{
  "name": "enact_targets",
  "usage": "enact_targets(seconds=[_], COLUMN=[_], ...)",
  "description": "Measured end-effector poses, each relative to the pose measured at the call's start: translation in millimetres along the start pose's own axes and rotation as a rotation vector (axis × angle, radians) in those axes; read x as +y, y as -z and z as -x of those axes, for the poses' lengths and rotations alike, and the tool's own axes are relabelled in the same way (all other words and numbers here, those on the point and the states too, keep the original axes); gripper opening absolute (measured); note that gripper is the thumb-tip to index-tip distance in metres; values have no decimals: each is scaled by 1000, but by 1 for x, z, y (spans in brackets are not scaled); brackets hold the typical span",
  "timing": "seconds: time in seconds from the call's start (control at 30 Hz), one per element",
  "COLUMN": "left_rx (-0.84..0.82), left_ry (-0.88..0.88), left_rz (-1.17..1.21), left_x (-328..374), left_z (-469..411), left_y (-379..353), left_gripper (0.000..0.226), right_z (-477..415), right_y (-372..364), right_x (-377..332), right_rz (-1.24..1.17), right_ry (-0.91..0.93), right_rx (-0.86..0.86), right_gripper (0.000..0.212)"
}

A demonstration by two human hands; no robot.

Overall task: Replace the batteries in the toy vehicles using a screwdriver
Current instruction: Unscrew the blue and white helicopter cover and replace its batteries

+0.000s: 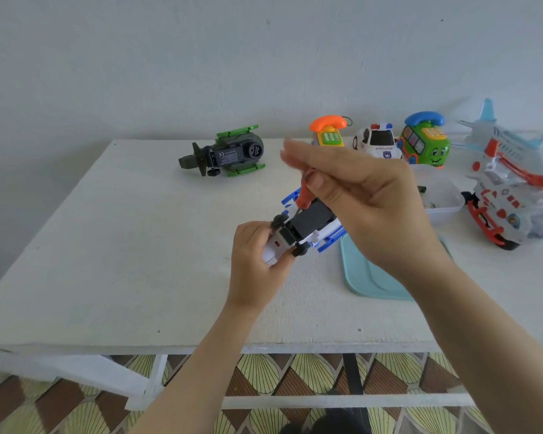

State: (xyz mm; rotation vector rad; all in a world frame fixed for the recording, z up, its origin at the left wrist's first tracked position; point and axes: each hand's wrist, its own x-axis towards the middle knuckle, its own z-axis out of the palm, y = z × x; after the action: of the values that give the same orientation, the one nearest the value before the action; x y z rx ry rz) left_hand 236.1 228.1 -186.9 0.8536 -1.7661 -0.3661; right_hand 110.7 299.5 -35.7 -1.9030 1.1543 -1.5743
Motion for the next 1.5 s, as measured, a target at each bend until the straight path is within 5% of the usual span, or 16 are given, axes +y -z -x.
enact_targets(seconds=[0.2,0.3,0.5,0.67,0.8,0.93,1.07,1.23,1.33,1.5], left_rx=[1,5,6,10,3,12,8,0,12,7], left_ry=[4,4,-2,-22,-9,-13,-15,2,18,3], left_rz=[-1,8,-5,-8,-17,-14,-5,-6,5,-2], left_x=[-1,0,-1,-1,-2,0,1,-2,-2,-1], left_z=[0,0,0,0,0,-1,-1,1,0,0], left_y=[0,0,-1,-1,-1,0,0,-1,-1,0], left_gripper=[34,37,38,35,36,36,36,33,32,34], right_z=[6,5,-4,-10,-8,-5,-3,-3,-3,-9], right_y=[-11,-11,2,3,3,4,-1,-8,-13,0], right_x=[9,11,1,10,14,6,1,13,13,6], right_rz=[368,383,43,298,545,369,251,569,747,326], right_ry=[161,181,50,117,135,75,130,291,273,11], right_rx=[269,200,3,225,106,-79,-13,216,228,-35], right_gripper=[20,33,33,28,48,53,45,24,42,52])
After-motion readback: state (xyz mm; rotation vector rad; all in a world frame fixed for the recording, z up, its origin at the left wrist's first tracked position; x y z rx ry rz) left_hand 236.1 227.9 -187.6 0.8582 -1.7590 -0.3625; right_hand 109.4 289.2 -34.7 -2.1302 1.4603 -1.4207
